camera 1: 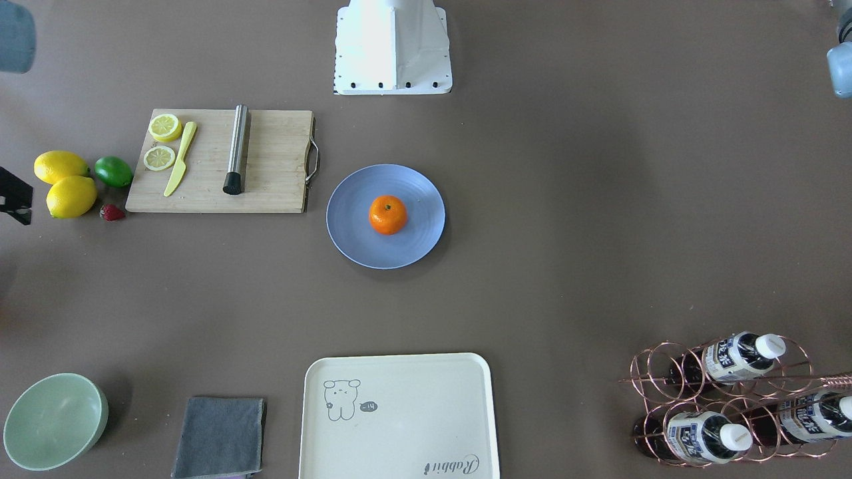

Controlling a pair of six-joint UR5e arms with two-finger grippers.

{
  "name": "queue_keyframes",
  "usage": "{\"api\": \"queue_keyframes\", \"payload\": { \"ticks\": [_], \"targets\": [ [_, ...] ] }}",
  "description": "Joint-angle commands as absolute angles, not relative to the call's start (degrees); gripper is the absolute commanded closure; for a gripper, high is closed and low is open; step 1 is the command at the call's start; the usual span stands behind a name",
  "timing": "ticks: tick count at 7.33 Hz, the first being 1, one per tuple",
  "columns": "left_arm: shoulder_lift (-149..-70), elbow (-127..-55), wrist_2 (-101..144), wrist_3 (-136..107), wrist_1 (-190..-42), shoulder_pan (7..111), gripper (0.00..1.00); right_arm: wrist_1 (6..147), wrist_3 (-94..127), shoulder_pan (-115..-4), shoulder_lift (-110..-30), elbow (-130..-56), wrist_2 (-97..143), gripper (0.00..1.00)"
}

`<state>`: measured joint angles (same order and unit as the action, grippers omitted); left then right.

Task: Pick orange to plate

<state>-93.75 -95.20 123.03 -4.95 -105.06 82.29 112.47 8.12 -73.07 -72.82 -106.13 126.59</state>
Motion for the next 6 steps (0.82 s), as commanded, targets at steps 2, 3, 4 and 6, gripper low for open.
{"api": "queue_keyframes", "payload": {
  "ticks": [2, 3, 4, 6],
  "targets": [
    [-89.31, -93.87, 130.03, 3.15, -104.51, 89.88, 0.02, 110.58, -6.39, -82.16, -80.05, -100.21, 127.71, 0.00],
    [-88.25, -93.69, 133.47, 3.16, -104.68, 90.96, 0.02, 106.13, -6.50, -82.70, -82.94, -98.19, 127.62, 0.00],
    [-87.37, -93.78, 133.59, 3.16, -104.94, 90.97, 0.02, 96.17, -6.50, -83.58, -86.27, -94.08, 127.44, 0.00],
    [-86.75, -93.78, 133.42, 3.16, -105.12, 91.05, 0.02, 90.61, -6.41, -86.91, -85.79, -88.52, 130.23, 0.00]
  ]
}}
